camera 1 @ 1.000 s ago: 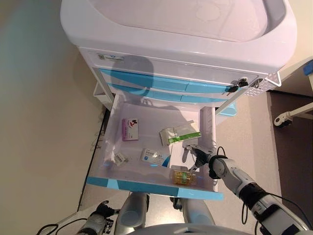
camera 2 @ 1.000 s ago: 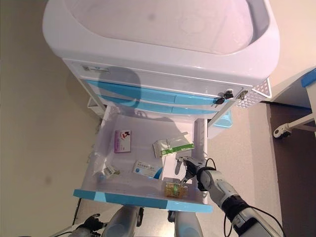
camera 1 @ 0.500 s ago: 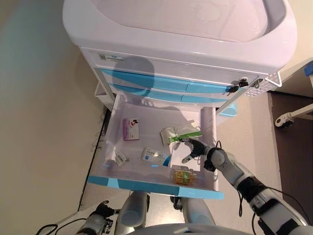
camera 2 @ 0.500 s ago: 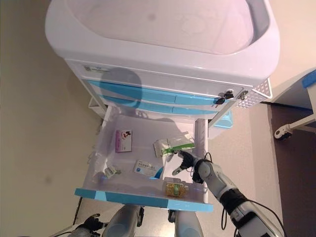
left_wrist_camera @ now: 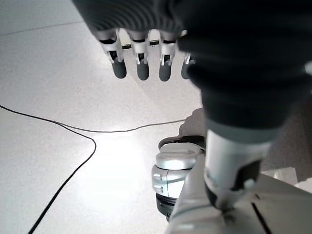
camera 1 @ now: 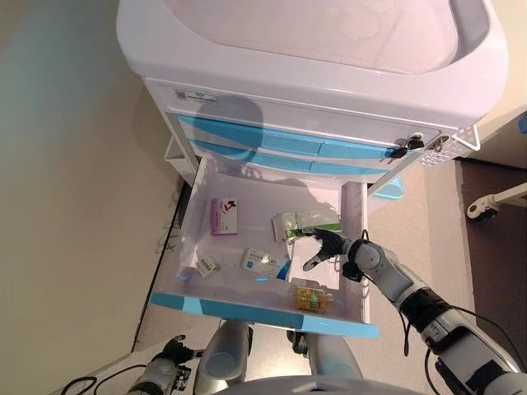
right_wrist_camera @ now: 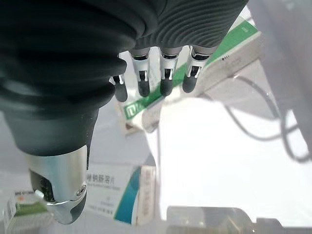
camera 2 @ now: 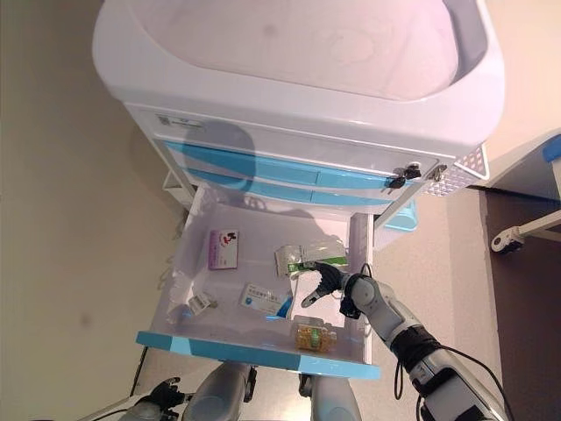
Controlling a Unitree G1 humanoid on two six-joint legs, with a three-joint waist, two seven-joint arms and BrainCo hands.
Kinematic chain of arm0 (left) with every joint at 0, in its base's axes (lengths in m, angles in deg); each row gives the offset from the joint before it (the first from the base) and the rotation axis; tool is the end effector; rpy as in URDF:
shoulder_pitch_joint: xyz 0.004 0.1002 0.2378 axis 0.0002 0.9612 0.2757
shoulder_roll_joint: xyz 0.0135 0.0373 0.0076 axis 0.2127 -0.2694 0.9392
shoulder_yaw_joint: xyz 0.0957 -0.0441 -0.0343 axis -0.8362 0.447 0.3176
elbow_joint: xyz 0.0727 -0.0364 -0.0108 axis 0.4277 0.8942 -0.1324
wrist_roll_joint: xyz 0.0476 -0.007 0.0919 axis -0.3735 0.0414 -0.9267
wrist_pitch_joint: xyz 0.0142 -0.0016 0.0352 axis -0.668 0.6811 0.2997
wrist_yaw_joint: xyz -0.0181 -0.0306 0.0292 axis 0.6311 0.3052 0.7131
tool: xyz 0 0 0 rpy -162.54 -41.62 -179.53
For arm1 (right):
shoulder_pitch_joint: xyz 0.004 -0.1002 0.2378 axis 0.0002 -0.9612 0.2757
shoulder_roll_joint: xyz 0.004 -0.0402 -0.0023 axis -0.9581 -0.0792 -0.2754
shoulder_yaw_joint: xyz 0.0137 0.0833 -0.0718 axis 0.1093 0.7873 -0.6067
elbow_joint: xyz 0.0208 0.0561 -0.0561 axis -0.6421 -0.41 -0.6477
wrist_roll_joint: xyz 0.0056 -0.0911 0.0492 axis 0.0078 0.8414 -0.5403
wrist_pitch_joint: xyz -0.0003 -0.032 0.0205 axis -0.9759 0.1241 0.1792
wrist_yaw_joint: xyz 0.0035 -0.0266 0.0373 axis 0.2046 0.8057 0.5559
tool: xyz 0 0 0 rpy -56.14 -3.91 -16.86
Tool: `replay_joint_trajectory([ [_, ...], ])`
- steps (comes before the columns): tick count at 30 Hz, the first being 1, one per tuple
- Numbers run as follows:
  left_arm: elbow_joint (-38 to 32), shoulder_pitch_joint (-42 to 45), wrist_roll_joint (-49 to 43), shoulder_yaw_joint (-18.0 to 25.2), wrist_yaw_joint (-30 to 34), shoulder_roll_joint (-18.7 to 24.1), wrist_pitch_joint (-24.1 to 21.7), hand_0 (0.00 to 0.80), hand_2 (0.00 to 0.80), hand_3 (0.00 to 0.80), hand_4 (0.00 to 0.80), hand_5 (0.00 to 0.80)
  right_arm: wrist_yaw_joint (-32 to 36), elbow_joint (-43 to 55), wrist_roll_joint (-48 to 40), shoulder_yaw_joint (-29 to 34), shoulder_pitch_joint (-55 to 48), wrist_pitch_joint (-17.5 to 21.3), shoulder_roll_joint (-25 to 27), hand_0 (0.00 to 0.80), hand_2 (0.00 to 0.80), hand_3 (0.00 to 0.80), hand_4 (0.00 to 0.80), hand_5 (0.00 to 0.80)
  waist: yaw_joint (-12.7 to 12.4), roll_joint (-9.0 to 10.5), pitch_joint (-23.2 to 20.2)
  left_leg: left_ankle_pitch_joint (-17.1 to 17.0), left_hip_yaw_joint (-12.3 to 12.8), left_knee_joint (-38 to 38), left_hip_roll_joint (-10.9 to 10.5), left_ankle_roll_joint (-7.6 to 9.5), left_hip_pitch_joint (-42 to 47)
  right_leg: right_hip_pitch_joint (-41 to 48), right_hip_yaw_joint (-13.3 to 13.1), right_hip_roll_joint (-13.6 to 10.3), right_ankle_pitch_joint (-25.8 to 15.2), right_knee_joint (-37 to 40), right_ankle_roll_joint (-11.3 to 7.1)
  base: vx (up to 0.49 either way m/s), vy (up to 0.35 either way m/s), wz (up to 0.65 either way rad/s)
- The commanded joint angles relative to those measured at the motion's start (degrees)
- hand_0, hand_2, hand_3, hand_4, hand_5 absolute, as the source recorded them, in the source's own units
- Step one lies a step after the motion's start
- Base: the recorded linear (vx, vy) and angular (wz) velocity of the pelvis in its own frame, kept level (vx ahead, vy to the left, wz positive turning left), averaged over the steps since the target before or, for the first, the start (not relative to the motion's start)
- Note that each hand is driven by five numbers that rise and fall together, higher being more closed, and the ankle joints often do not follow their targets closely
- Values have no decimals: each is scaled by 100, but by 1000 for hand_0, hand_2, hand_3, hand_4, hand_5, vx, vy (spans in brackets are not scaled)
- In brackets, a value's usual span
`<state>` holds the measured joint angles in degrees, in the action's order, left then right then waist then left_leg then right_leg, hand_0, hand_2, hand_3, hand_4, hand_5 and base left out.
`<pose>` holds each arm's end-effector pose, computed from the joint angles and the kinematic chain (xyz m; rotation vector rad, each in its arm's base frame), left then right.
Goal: Open the drawer and pick up the medicine
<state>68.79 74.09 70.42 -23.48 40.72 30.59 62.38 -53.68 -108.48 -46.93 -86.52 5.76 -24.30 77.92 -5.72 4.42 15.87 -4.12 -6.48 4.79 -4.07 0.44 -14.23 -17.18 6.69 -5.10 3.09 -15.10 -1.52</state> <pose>0.0953 0.2374 -0.1183 0.4043 1.1784 0.0649 0.2644 -0.1693 0.0227 -0.9111 0.3062 0.7220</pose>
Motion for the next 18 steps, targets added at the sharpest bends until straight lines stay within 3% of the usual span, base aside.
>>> replay_joint_trajectory([
  [1,65,72,73,23,47,185,-7,0,0,0,0,0,164,169,278,-369,-49,109,-96,0,0,0,0,0,-50,178,-165,182,102,-18,-316,258,-8,-112,-198,-204,-629,212,-447,0,0,0],
  [18,141,-57,2,-109,128,181,60,0,0,0,0,0,817,-551,1229,-1004,-184,234,-280,0,0,0,0,0,-61,171,-167,180,39,-11,-330,249,-26,-89,-164,-207,-605,221,-439,0,0,0],
])
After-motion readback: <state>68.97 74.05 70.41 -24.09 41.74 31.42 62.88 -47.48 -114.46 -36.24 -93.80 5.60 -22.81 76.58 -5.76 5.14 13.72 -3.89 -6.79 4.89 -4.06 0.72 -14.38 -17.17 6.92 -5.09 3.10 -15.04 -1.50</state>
